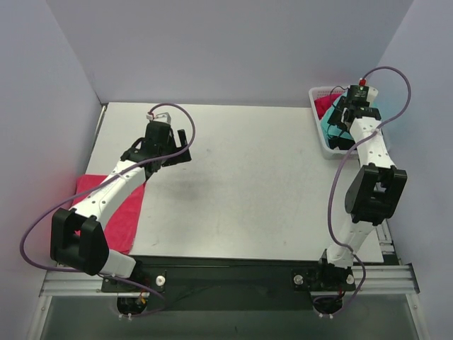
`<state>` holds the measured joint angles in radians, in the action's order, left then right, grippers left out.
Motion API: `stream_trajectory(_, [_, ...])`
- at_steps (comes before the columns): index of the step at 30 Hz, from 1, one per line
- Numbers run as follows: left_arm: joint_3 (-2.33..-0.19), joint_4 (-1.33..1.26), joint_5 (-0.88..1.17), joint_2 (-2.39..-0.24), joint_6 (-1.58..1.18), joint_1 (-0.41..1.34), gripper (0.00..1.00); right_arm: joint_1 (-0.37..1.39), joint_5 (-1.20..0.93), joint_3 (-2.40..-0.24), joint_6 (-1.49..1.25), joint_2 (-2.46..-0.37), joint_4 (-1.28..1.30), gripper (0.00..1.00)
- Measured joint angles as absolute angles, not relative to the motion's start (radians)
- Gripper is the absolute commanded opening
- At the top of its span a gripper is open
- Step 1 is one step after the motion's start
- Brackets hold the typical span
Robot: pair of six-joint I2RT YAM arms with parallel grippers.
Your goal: Fold and stack the t-shirts
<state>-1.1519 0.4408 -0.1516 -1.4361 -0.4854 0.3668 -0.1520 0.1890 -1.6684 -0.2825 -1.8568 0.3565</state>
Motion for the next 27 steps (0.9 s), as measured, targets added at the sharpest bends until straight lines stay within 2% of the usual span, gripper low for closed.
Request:
stream_trajectory(8, [-1.152,0.441,-0.152,-1.438,-0.486,0.367,0.98,-0.172,0.160,-1.784,-0.260,-1.992,0.345,0.64])
stream_trajectory(13, [-1.152,0.441,-0.151,-1.441,-0.486,0.367,0.97,-0.178,0.167,-1.788,-0.253,-2.037,0.343,0.59])
stream_trajectory(17, [-1.152,0.441,-0.149,-1.444,-0.486,0.367,0.97,-0.184,0.173,-1.788,-0.244,-2.062,0.343,0.45])
stream_trajectory(21, [-1.152,0.441,-0.147,-1.456,-0.486,0.367,0.97,-0.187,0.179,-1.790,-0.240,-2.066,0.343,0.20])
stream_trajectory(23, [-1.152,0.441,-0.146,-1.459,-0.486,0.367,0.97,-0.189,0.181,-1.794,-0.243,-2.066,0.344,0.16])
stream_trajectory(27, [-1.152,0.441,-0.145,-1.459,-0.486,0.367,0.97,-0.189,0.187,-1.803,-0.246,-2.066,0.344,0.16])
